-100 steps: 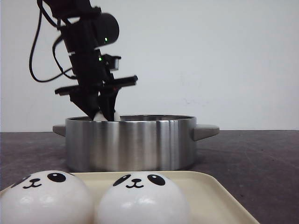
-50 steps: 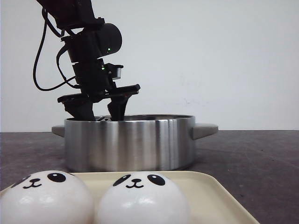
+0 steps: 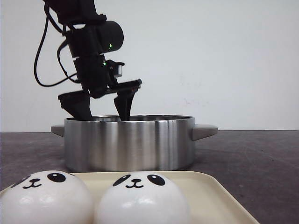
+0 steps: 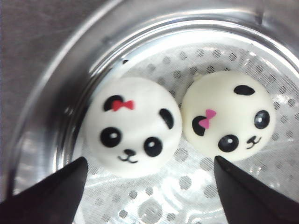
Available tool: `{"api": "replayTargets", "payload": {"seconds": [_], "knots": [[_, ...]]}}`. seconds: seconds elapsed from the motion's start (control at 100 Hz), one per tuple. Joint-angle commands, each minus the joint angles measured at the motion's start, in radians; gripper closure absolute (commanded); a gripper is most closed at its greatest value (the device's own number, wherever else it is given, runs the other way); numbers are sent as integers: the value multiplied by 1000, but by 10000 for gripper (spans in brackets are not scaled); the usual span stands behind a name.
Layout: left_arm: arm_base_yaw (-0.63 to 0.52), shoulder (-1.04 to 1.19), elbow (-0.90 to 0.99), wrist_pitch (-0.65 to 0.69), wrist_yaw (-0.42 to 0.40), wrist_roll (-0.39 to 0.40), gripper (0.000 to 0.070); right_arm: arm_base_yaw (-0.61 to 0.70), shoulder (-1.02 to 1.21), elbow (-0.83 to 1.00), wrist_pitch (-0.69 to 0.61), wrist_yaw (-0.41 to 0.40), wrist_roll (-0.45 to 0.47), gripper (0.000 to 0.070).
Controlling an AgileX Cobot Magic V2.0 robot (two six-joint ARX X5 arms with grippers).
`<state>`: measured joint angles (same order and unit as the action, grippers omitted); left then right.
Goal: Steam buns
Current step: 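Open the left gripper to release the bun and raise it, then lower the right gripper onto a panda bun on the tray and grasp it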
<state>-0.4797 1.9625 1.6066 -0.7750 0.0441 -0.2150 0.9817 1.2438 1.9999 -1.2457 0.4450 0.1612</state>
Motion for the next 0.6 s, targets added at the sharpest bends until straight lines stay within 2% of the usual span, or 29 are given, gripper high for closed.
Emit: {"api": "replayTargets", "payload": {"seconds": [0.0,0.23,0.59], "knots": [[-9,-27,35,8,5,-11,179,8,11,-5,0,0,11,696],[-35,-260,36,11,4,-14,184,-22,9,-186,34,-24,50,696],[-85,-699,36,-68,-23,-10,184,-19,10,-578,243,-277,253,696]]}}
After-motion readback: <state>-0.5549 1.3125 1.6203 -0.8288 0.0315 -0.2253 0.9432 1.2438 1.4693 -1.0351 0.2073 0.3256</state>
